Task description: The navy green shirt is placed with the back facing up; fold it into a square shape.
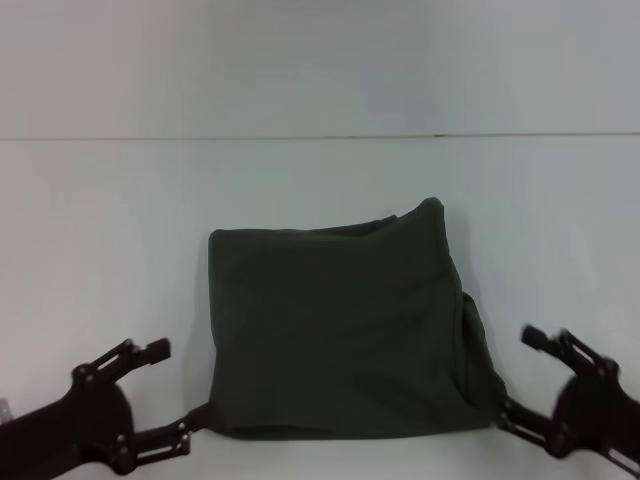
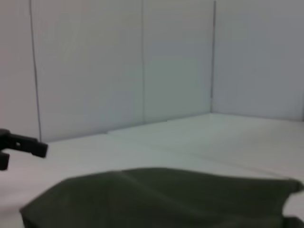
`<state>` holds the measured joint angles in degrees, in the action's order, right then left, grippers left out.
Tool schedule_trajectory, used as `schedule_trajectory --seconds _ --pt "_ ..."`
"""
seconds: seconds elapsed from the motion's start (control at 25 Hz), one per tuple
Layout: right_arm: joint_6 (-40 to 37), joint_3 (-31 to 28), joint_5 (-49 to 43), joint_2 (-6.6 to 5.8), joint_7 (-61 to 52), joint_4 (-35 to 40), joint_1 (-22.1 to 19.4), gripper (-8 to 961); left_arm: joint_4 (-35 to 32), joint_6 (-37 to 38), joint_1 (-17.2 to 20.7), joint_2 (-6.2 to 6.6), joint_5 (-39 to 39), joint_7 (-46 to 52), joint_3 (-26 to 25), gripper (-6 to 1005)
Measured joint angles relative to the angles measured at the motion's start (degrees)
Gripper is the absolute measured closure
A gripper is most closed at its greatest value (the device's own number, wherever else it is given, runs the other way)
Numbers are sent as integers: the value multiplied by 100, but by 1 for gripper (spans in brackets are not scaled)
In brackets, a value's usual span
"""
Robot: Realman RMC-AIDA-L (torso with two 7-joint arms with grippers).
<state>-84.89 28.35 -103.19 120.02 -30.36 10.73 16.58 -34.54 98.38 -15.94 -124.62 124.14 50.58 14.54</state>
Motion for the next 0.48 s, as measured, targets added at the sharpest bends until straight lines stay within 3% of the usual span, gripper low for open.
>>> schedule_trajectory --seconds 0.2,0.48 --pt "-115 -12 4 -15 128 10 -273 54 36 -3 106 -8 53 -128 -226 48" --pt "-196 41 -5 -6 199 27 -242 54 134 26 97 -10 146 -136 -231 48"
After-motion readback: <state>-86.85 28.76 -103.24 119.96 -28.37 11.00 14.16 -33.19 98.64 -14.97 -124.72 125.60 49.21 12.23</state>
